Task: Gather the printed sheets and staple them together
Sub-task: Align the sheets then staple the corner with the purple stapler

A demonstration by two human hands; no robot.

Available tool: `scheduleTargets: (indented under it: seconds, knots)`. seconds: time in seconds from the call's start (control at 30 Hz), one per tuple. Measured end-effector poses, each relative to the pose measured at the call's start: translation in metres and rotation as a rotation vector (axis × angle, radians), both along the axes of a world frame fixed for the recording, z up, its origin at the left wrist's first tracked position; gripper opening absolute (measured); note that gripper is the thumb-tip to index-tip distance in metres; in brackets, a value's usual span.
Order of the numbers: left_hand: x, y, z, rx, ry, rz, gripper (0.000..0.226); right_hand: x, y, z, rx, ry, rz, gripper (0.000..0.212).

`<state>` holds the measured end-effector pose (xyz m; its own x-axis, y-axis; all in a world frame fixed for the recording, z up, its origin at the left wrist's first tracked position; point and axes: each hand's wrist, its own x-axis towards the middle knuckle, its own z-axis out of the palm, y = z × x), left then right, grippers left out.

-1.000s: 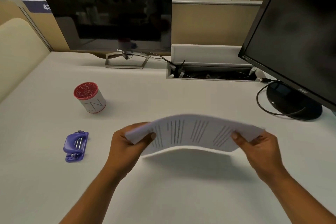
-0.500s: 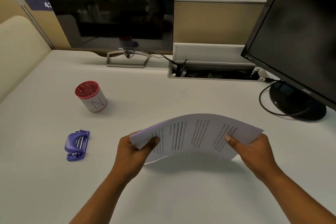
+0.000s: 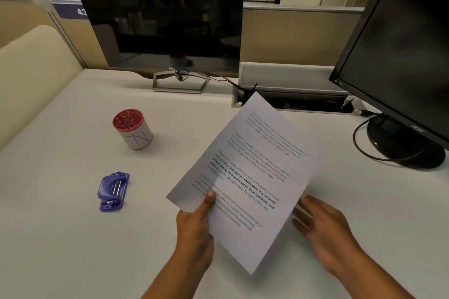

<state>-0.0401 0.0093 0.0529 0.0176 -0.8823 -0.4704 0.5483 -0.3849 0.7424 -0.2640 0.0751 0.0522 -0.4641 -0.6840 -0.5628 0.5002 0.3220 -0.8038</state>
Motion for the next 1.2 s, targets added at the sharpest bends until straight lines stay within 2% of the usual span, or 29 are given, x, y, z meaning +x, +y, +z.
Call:
scheduleTargets:
  seconds: [0.1,0.23,0.37,0.47,0.6,0.67,0.8,0.97,1.07,1.13,1.2]
  knots:
    - [-0.003,0.010,-0.004,0.047,0.061,0.026,0.034,0.020,0.000,0.003,-0.062,-0.093,0.023,0.024]
    - [-0.003,0.016,-0.009,0.109,0.108,0.071,0.031,0.036,-0.001,0.002,-0.099,-0.135,-0.024,0.041]
    - [-0.003,0.024,-0.011,0.122,0.102,0.049,0.038,0.043,-0.003,-0.002,-0.083,0.082,0.090,0.018]
    - [0.004,0.031,-0.014,0.108,0.045,-0.022,0.042,0.036,-0.008,-0.004,-0.044,0.196,0.115,0.018]
    - [0.034,0.027,-0.020,0.110,-0.150,-0.153,0.037,0.016,-0.012,-0.008,0.027,0.246,0.148,0.018]
    - [0.055,0.018,-0.022,0.131,-0.238,-0.148,0.032,0.005,-0.011,-0.011,0.058,0.252,0.168,0.018]
    - [0.100,-0.014,-0.018,0.060,-0.467,-0.001,0.028,-0.014,-0.009,-0.020,0.095,0.264,0.204,0.019]
    - [0.160,-0.072,-0.008,-0.080,-0.919,0.296,0.009,-0.025,-0.003,-0.031,0.072,0.294,0.198,0.016]
    - [0.190,-0.097,-0.012,-0.071,-1.089,0.395,0.012,-0.026,0.000,-0.035,0.046,0.280,0.168,0.016]
    - [0.204,-0.110,-0.021,0.020,-1.200,0.278,0.020,-0.026,0.001,-0.037,0.033,0.266,0.164,0.016]
    - [0.212,-0.119,-0.029,0.131,-1.289,0.059,0.030,-0.028,0.002,-0.041,0.022,0.247,0.176,0.017]
